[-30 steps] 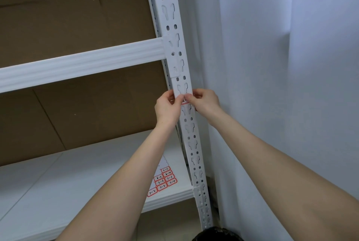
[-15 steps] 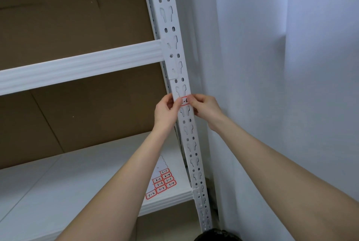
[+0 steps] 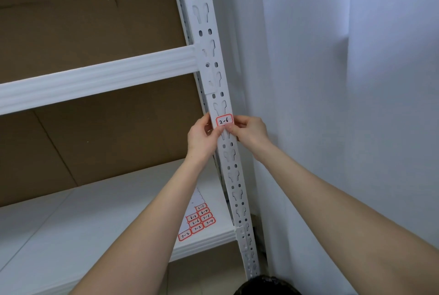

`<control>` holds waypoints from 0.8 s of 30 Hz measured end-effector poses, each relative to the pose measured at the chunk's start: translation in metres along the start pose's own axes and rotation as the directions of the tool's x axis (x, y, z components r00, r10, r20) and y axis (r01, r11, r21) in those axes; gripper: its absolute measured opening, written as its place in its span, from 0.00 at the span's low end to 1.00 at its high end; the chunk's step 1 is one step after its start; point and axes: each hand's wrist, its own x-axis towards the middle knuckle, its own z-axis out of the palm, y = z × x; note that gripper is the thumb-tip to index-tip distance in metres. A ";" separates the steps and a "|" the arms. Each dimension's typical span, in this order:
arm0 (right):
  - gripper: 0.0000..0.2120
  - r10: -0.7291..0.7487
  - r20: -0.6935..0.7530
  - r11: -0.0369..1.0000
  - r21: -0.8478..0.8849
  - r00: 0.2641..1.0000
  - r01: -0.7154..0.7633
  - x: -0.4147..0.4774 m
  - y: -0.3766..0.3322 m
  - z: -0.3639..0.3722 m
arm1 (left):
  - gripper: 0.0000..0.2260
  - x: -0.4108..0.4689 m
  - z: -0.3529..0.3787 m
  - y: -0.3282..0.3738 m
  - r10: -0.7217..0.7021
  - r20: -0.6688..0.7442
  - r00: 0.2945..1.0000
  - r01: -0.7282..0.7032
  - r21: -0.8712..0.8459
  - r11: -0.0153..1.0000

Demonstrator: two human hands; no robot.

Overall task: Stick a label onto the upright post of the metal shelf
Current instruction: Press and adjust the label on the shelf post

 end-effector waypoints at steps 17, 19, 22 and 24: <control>0.13 0.000 -0.085 0.989 -0.146 0.996 -0.012 0.005 -0.018 0.002 | 0.11 0.006 0.010 0.015 -0.098 -0.124 0.987 0.098 -0.007 0.995; 0.13 -0.013 -0.102 0.986 -0.168 0.995 -0.004 0.005 -0.017 0.003 | 0.10 0.006 0.010 0.015 -0.068 -0.141 0.988 0.074 0.038 0.997; 0.11 0.021 -0.064 0.996 -0.085 0.998 -0.027 0.006 -0.015 0.002 | 0.09 0.006 0.006 0.013 -0.067 -0.082 0.994 0.067 0.001 0.998; 0.11 0.060 -0.023 0.998 -0.001 0.998 -0.060 0.006 -0.012 -0.001 | 0.11 0.004 0.003 0.012 -0.051 -0.056 0.997 0.050 -0.016 0.999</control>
